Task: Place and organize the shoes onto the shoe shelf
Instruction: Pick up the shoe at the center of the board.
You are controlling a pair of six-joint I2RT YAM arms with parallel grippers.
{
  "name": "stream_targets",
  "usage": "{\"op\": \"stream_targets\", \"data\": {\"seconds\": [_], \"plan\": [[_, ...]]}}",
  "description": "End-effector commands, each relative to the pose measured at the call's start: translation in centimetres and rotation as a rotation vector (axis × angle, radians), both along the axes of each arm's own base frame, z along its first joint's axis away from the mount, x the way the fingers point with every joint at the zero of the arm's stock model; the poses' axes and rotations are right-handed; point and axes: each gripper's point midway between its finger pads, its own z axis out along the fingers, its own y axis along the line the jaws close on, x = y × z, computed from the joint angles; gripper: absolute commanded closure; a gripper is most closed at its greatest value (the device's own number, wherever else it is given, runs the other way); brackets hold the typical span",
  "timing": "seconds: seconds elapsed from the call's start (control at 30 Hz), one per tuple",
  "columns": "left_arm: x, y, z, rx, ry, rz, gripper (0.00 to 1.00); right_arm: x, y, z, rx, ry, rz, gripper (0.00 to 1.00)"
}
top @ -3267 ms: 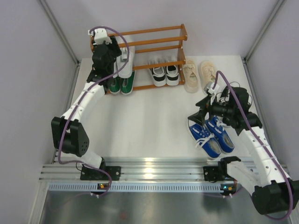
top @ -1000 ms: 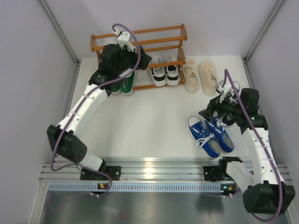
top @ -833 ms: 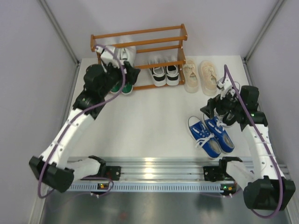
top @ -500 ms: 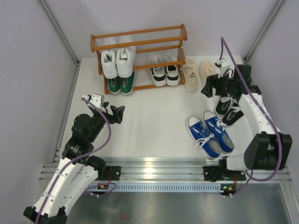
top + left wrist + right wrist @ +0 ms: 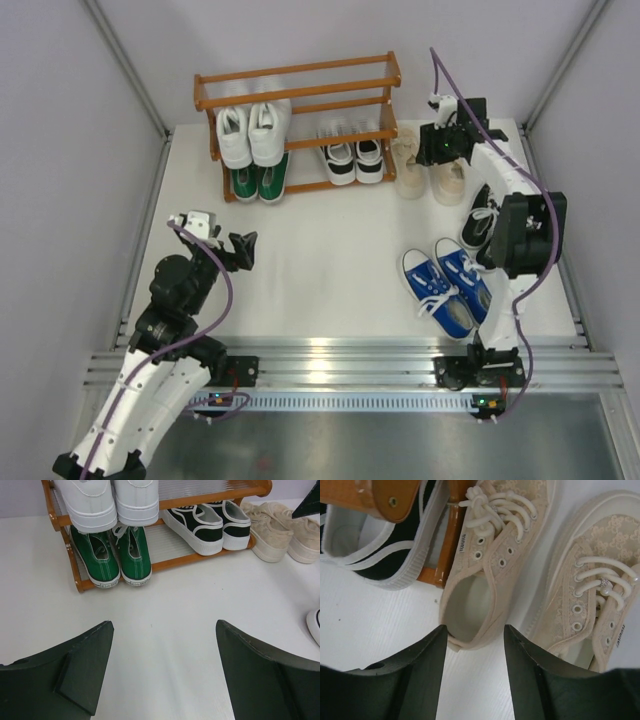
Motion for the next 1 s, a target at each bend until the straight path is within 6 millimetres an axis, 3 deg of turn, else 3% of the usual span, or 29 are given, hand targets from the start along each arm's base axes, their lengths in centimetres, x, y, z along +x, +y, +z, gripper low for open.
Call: {"op": "stream_targets", "data": {"seconds": [0.0,0.33,0.47,0.5,0.53,0.57,0.6,0.63,0.67,0.7,0.83,0.97], "plan": [[0.2,0.5,0.4,0.016,-0.020,0.027,0.12,2.2,-0.9,1.0,-0.056,-0.039,-0.060,0.51],[0.5,0.5,-0.2,0.028,-0.001,0.029,0.12,4.3,-0.1,-4.6,-0.095,0.049,-0.070,0.52],[0.6,0.5,-0.2,0.031,0.002,0.030,0.12,4.6,-0.3,-6.6,-0.131,0.077,-0.091,0.58],[0.6,0.5,-0.2,0.030,0.000,0.030,0.12,4.6,-0.4,-6.7,-0.134,0.078,-0.094,0.71],[0.6,0.5,-0.2,0.032,0.001,0.030,0.12,4.4,-0.4,-6.8,-0.131,0.082,-0.088,0.91],[0.6,0.6,-0.2,0.032,0.001,0.033,0.12,4.2,-0.6,-6.7,-0.129,0.086,-0.094,0.97],[0.6,0.5,-0.3,0.033,0.003,0.032,0.12,4.5,-0.7,-5.8,-0.119,0.053,-0.099,1.00],[0.6,0.5,-0.2,0.032,0.000,0.032,0.12,4.4,-1.0,-3.7,-0.104,0.009,-0.114,1.00],[0.6,0.5,-0.2,0.031,0.000,0.030,0.12,3.6,-1.3,-3.9,-0.102,0.010,-0.120,1.00],[0.6,0.5,-0.2,0.031,0.000,0.027,0.12,3.7,-1.5,-2.6,-0.089,-0.036,-0.126,1.00],[0.5,0.3,-0.2,0.028,-0.001,0.020,0.12,0.9,-2.7,3.1,-0.036,-0.146,-0.140,1.00],[0.4,0.4,0.0,0.025,-0.009,0.018,0.12,-1.9,-2.8,6.6,0.004,-0.202,-0.134,1.00]]}}
